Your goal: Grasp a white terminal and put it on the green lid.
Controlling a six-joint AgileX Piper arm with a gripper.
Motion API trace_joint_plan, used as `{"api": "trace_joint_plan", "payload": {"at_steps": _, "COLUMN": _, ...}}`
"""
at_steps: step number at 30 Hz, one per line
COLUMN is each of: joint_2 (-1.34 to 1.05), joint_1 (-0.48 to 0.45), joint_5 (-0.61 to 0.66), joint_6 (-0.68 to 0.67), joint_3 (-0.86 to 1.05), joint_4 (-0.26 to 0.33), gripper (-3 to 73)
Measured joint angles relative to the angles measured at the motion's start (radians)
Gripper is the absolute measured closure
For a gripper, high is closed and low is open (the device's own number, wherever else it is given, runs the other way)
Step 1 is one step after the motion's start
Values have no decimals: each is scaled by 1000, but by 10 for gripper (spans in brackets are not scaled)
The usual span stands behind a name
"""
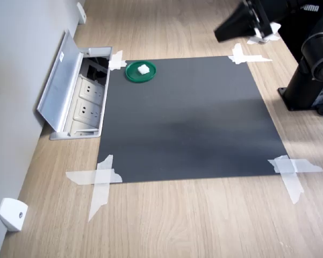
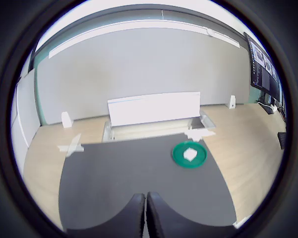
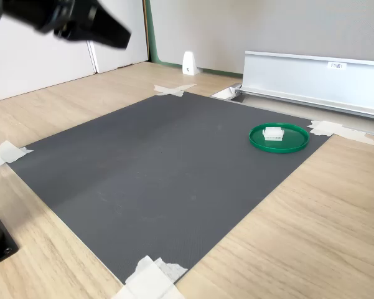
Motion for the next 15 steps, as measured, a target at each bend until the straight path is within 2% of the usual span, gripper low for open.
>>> {"api": "trace_joint_plan", "payload": {"at_steps": 8, "joint_2": -255, "joint_1": 0, "joint_5": 3, "joint_6": 2, "joint_3": 167, "joint_4": -5, "gripper": 702}}
{"api": "trace_joint_plan", "payload": {"at_steps": 15, "joint_2": -371, "joint_1": 0, "joint_5": 46, "joint_6": 3, "joint_3": 229, "joint_4": -5, "gripper": 702}}
